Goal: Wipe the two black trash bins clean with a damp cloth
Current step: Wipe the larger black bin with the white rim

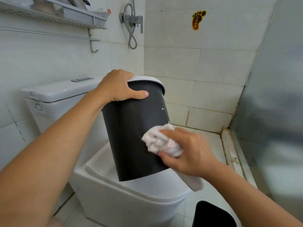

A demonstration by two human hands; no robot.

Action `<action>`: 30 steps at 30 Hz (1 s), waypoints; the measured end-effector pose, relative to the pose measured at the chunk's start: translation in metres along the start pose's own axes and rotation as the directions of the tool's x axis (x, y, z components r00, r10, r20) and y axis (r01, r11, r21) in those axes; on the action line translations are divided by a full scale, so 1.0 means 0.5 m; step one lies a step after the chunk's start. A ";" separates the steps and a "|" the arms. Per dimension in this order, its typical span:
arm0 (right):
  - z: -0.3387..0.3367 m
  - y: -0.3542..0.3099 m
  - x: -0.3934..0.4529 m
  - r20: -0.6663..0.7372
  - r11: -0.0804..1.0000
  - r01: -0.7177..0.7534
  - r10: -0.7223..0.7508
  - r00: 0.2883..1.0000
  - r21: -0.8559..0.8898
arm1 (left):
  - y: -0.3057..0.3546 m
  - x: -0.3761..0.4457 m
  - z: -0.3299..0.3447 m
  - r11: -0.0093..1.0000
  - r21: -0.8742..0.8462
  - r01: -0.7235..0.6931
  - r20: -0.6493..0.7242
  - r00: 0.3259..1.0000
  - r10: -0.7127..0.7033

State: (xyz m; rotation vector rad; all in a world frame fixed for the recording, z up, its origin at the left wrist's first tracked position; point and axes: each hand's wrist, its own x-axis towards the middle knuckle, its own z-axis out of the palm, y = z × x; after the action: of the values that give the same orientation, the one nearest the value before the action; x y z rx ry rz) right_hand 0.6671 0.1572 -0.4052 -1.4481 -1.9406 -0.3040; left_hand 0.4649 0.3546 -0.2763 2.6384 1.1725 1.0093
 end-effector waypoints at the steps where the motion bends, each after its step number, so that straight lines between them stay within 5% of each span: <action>1: 0.002 0.003 0.014 -0.067 0.997 -0.059 0.062 0.996 0.039 | 0.006 -0.003 -0.001 0.999 -0.017 -0.030 0.002 1.000 0.030; 5: 0.005 0.007 0.052 -0.169 0.965 -0.234 0.251 0.953 0.115 | 0.031 -0.004 0.003 0.997 0.027 -0.066 0.006 0.998 0.065; 12: 0.006 -0.023 -0.034 0.040 0.995 0.093 -0.091 0.995 -0.035 | -0.008 0.011 0.007 0.995 0.057 0.082 0.003 0.997 -0.082; 16: 0.002 -0.020 -0.039 0.081 0.991 0.129 -0.126 0.989 -0.036 | -0.020 0.012 0.010 0.996 0.042 0.082 -0.016 0.997 -0.081; 26: -0.022 0.016 0.069 -0.275 0.971 -0.140 0.190 0.942 0.191 | 0.049 -0.015 0.008 0.978 -0.013 -0.210 0.000 0.978 0.210; 30: -0.043 0.036 0.111 -0.231 0.880 -0.292 0.394 0.889 0.375 | 0.046 -0.023 0.004 0.975 -0.021 -0.221 -0.007 0.975 0.221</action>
State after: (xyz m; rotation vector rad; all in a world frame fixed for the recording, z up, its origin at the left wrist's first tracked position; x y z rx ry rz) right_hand 0.6839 0.1935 -0.3576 -1.3974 -1.3746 -0.0238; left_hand 0.4750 0.3310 -0.2764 2.7971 0.8768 1.0536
